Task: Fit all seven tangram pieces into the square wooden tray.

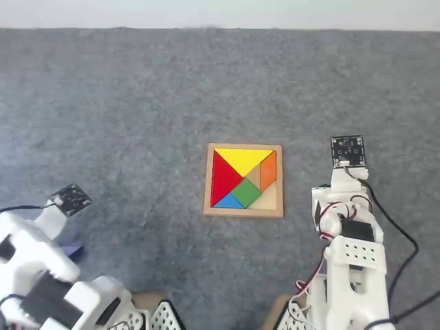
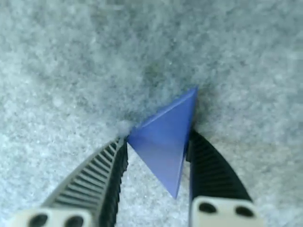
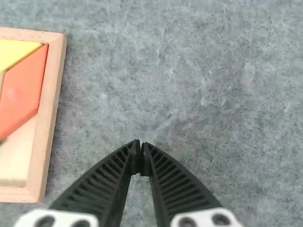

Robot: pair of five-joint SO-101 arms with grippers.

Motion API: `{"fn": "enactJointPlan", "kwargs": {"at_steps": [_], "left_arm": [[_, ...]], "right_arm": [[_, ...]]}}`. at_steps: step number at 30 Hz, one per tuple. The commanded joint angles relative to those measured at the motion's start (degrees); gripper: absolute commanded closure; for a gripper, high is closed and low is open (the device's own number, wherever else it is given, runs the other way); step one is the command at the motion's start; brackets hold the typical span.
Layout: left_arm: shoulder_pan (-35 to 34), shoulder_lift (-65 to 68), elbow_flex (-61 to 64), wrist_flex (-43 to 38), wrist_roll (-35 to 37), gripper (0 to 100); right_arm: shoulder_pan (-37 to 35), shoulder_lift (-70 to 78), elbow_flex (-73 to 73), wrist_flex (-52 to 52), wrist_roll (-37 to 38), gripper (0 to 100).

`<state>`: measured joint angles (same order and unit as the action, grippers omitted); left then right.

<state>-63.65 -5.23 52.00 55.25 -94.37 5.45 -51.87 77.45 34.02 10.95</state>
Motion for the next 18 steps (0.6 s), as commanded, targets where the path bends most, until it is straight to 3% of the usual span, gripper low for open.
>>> {"fn": "enactJointPlan", "kwargs": {"at_steps": [1,9,18], "left_arm": [[1.58,6.33,0.31,0.7,-1.05,87],[7.21,6.33,-9.89,17.85,2.73,88],[12.92,6.33,-12.7,19.34,8.18,90]], "right_arm": [[-0.22,0.66,-3.43,-1.19,0.53,99.1],[-0.22,0.66,-3.43,-1.19,0.53,99.1],[-0.22,0.66,-3.43,-1.19,0.53,99.1]]}}
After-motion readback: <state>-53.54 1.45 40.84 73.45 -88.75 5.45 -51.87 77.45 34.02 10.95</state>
